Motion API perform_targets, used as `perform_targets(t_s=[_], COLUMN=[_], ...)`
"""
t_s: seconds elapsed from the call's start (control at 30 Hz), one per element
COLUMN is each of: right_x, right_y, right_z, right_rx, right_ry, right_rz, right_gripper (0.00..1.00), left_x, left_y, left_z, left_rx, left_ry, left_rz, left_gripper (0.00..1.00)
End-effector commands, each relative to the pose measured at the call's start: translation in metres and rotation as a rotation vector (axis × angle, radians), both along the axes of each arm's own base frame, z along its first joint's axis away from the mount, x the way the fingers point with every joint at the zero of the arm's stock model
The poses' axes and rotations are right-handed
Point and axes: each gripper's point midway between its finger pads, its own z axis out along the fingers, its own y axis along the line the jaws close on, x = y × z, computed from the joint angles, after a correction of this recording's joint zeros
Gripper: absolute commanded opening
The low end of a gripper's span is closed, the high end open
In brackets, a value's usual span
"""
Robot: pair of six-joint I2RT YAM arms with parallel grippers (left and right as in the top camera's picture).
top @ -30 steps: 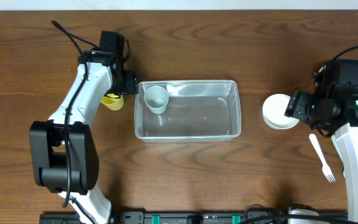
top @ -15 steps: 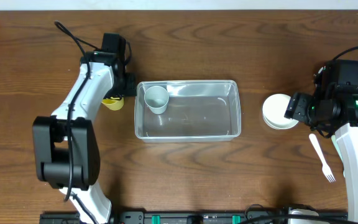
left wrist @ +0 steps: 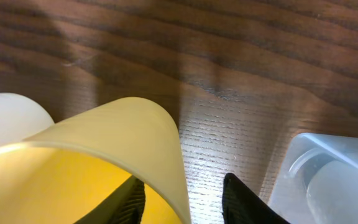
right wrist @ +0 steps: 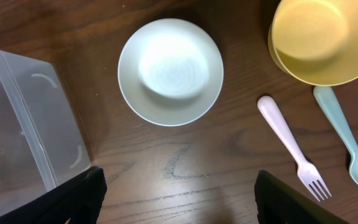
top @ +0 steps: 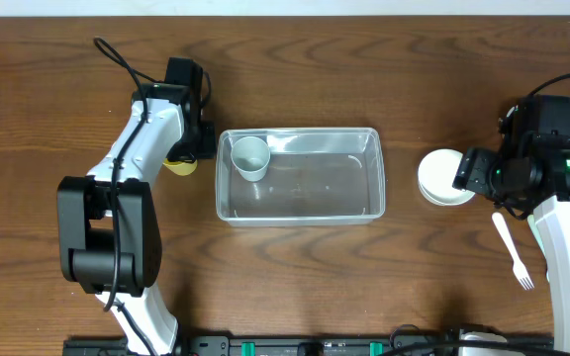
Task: Pack container
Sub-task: 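Grasp the yellow cup rim with the left gripper, then place the yellow cup in the container beside the grey cup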
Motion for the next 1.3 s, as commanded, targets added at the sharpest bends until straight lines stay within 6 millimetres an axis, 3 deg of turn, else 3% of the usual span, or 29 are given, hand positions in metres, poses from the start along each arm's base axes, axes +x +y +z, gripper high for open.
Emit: perform_targets(t_s=[0.0,0.3,0.63,0.77,1.0,1.13,1.27], right_x=[-0.002,-0.002,-0.002,-0.002,-0.002,-0.002,-0.002], right_y=[-0.002,-0.002,-0.002,-0.002,-0.002,-0.002,-0.002], right_z=[-0.002,-0.002,-0.002,-0.002,-0.002,-0.002,-0.002], right_rx=[-0.006,-0.006,-0.006,-0.006,-0.006,-0.006,-0.006], right_ry=[0.010,0.010,0.010,0.009,0.010,0.010,0.010], right_rz=[0.002,0.002,0.002,0.001,0.001,0.002,0.002], right_gripper=[0.78,0.79,0.79,0.79,0.79,0.79,0.79], left_x=[-0.005,-0.008,-0.009,-0.008,0.005,0.006,-0.007], left_y=[0.002,0.002,0.007,0.012,-0.003,-0.031,-0.069], left_z=[-0.005,-0.006,-0.004,0.006,0.068,0.119,0.168], left_rx=[0.007,0.009,0.036,0.067,0.060,0.067,0.034], left_ry=[0.022,0.036,0.035,0.019,-0.145,-0.282,-0.429], left_rz=[0.007,0.006,0.009,0.012,-0.086,-0.248,-0.365], left_gripper=[0.33,0.10,0.06,0.06,0.06,0.06,0.06])
